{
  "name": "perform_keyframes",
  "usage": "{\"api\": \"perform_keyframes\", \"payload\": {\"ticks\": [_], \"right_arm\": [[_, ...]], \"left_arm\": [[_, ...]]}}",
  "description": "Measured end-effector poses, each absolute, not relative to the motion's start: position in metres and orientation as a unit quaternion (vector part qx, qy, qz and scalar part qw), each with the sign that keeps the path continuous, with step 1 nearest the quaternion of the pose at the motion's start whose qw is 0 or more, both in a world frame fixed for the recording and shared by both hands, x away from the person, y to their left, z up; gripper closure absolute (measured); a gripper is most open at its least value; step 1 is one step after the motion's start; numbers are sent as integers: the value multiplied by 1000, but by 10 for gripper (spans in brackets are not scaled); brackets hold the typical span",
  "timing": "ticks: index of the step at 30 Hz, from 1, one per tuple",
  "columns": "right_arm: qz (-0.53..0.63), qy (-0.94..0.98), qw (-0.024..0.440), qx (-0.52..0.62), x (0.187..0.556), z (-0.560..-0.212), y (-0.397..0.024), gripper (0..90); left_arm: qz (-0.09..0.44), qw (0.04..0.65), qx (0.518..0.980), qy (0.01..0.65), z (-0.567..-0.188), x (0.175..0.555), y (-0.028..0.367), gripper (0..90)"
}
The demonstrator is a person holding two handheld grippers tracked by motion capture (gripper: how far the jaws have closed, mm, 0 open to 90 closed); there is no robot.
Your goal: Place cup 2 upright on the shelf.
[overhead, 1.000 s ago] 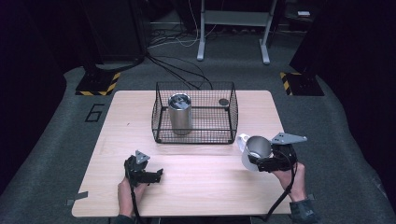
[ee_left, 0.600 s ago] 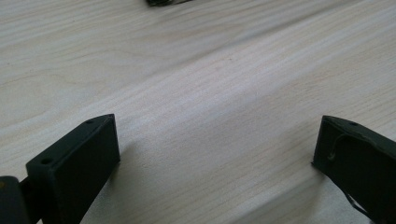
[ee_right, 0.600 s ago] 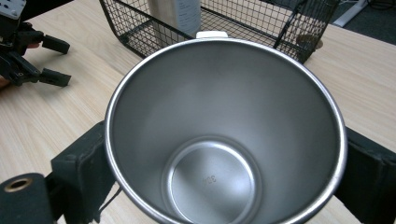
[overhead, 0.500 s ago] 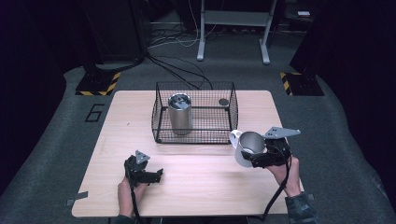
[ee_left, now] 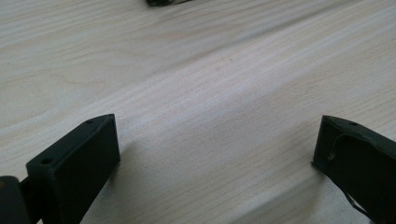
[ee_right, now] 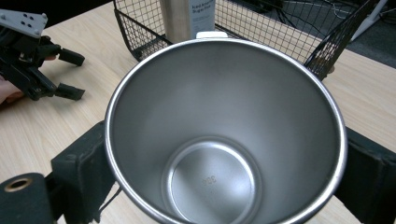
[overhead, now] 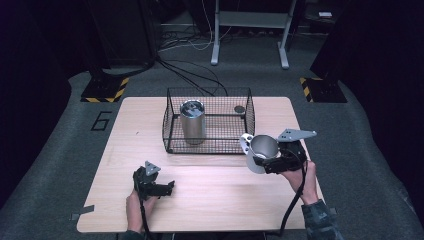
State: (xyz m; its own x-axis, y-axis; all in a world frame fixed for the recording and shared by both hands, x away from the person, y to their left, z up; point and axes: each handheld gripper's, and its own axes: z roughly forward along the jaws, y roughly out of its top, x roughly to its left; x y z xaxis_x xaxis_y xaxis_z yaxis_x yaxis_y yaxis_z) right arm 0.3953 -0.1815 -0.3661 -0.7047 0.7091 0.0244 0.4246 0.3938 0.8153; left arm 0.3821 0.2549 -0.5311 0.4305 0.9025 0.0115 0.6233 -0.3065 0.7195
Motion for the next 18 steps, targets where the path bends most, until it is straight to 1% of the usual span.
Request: {"api": "perform_keyframes", "payload": {"ticks": [18], "right_arm": [[433,820,168,333,415,-345,-157,67]], "left_arm": [[213,327,780,490,-531,382,255,0]]}}
